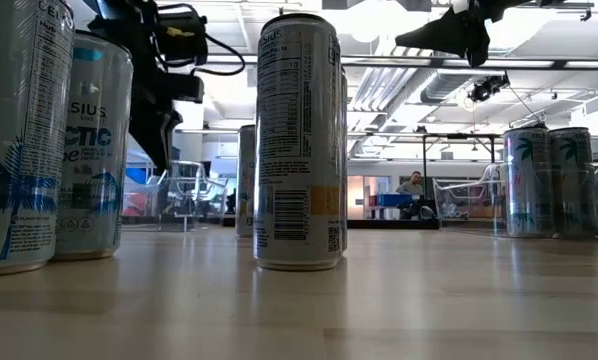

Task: Sort soda cans
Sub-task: Adjust the top left transparent bin, then put the white/yellow soda can into the top left transparent bin

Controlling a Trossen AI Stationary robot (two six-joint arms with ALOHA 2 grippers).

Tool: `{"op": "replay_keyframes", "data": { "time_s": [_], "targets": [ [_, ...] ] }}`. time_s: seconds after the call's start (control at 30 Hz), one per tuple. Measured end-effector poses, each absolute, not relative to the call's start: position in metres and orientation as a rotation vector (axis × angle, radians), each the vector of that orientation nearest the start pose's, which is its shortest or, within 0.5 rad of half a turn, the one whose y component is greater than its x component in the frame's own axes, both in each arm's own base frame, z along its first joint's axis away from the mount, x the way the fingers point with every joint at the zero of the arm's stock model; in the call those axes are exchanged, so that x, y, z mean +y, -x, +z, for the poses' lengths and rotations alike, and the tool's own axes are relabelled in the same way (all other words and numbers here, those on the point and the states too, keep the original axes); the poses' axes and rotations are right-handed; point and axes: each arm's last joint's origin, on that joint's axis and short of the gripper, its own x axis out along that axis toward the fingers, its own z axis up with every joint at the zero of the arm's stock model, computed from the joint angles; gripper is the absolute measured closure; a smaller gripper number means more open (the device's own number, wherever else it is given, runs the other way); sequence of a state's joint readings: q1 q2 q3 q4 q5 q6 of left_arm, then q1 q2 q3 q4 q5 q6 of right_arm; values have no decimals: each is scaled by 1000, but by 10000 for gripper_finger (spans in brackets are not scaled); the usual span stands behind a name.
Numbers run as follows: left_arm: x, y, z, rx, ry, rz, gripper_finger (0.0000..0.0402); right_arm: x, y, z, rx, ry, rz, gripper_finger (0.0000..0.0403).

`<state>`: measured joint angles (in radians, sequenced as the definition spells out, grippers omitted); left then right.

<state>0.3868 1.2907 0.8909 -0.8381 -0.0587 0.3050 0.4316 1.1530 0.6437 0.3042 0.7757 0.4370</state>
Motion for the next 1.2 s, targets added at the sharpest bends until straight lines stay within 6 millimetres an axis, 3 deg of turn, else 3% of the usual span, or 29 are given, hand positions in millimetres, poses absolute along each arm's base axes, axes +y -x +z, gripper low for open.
{"op": "replay_keyframes", "data": {
  "time_s": [0.43,0.63,0.97,1.2],
  "targets": [
    [89,-208,227,1261,-33,190,225,83,-229,259,98,-310,-374,93],
    [86,-202,238,1207,-37,190,180,83,-229,259,96,-318,-374,93],
    [75,-181,281,911,-80,244,163,83,-229,259,93,-316,-387,93],
    [62,-186,306,635,-117,141,163,83,-229,259,94,-311,-388,93]
  ]
}}
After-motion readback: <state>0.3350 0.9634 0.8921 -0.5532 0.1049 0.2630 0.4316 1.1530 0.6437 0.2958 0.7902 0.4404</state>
